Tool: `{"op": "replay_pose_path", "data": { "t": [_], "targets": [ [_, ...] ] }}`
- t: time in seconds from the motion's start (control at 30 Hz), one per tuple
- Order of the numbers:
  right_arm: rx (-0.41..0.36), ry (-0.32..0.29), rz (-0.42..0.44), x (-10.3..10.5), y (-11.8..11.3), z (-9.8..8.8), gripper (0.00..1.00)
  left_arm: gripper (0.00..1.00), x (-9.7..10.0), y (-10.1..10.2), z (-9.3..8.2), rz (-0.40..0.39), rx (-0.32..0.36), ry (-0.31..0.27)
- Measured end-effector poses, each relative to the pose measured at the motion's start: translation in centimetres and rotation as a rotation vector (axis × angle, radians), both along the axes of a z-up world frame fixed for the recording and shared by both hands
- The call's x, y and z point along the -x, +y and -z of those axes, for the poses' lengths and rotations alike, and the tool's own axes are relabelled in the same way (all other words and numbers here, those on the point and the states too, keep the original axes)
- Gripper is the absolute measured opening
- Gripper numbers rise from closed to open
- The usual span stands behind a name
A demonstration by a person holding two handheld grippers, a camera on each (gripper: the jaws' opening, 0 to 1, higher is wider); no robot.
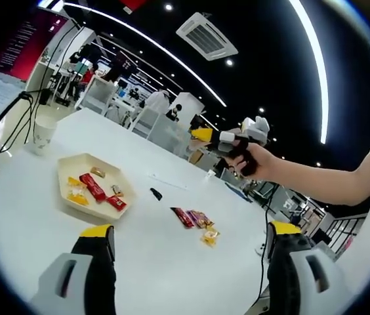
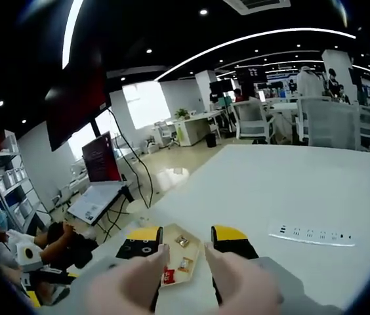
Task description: Place the target food into the container with the food tongs after gripping and lifting it, then release it inside without dropping or visibly crushing the food.
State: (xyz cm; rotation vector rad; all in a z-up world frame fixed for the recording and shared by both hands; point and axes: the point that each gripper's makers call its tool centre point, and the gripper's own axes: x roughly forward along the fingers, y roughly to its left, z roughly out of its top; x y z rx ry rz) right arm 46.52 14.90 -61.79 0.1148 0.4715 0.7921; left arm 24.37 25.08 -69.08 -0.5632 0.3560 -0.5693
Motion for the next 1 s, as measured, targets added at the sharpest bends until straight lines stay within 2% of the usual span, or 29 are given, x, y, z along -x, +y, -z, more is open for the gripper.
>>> {"op": "replay_pose_path", "data": {
  "t": [0.47,0.67,0.9,1.0],
  "targets": [
    [0.018,0.025,-0.002,-0.5,-0.7,1.7,0.28,0.98,-0.5,0.0,0.7,-0.006,-0.008,0.014],
    [0.013,0.043,0.012,-1.2,-1.1,2.9,0.28,0.98,-1.2,0.1,1.1,-0.013,-0.009,0.026],
    [0.043,0.058,0.009,-1.9,-1.7,4.8,0.28,0.98,-2.0,0.0,1.7,-0.008,-0.024,0.039],
    [0.056,0.062,0.012,-2.4,-2.1,5.6,0.27,0.99,-2.4,0.5,1.9,-0.037,-0.056,0.009]
  ]
}}
